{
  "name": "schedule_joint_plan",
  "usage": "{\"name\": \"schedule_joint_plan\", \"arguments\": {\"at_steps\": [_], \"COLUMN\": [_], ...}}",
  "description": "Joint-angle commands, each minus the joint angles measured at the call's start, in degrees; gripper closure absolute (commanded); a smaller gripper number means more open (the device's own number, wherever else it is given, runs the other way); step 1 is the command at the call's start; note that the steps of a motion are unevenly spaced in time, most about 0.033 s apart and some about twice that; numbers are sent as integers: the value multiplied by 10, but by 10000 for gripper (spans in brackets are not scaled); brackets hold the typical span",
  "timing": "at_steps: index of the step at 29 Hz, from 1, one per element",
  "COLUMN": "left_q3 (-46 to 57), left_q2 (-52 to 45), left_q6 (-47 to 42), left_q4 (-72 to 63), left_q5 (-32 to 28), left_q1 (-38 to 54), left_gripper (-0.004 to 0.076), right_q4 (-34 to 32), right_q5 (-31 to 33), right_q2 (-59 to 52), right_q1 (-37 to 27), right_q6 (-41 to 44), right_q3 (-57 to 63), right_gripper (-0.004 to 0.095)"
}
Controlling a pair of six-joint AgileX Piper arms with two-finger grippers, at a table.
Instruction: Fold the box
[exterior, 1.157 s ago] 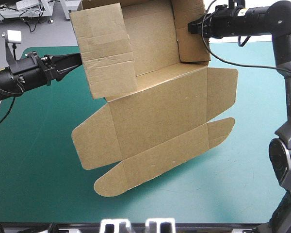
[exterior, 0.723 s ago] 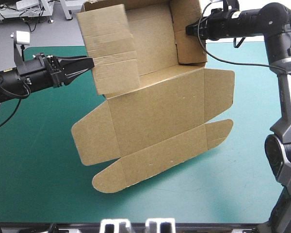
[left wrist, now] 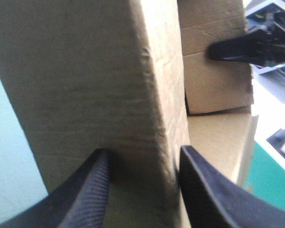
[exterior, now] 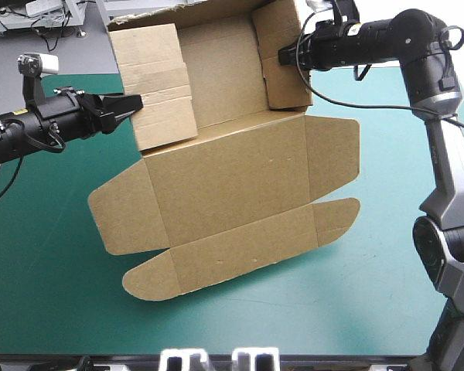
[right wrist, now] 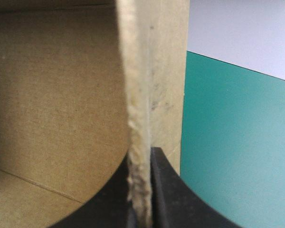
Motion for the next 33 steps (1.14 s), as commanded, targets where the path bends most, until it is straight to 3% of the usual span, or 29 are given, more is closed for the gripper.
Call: {"name": "schedule_joint_plan", "arguments": {"at_steps": [1, 5, 10, 17, 25, 33], "left_q3": [-17, -17, -17, -50, -127, -128], "left_q2": [-15, -13, -7, -7, 27, 119], "left_q6": [-18, -59, -82, -127, -322, -396], "left_q4": [8, 71, 89, 181, 463, 571], "left_q5": [-60, -90, -98, -98, -33, 32], "left_q1": [-3, -3, -5, -83, -214, -283], "left_gripper": [398, 467, 731, 734, 734, 734], "right_q4": [21, -29, -72, -214, -228, -226], "right_q5": [-17, -10, -2, 63, 64, 64], "right_q2": [-33, -37, -46, -48, -49, -49], "right_q1": [30, 72, 111, 161, 166, 165], "right_q6": [17, 35, 62, 129, 179, 190], "right_q3": [-17, -17, -17, -17, -14, 117], "right_gripper": [917, 917, 917, 917, 917, 917]}}
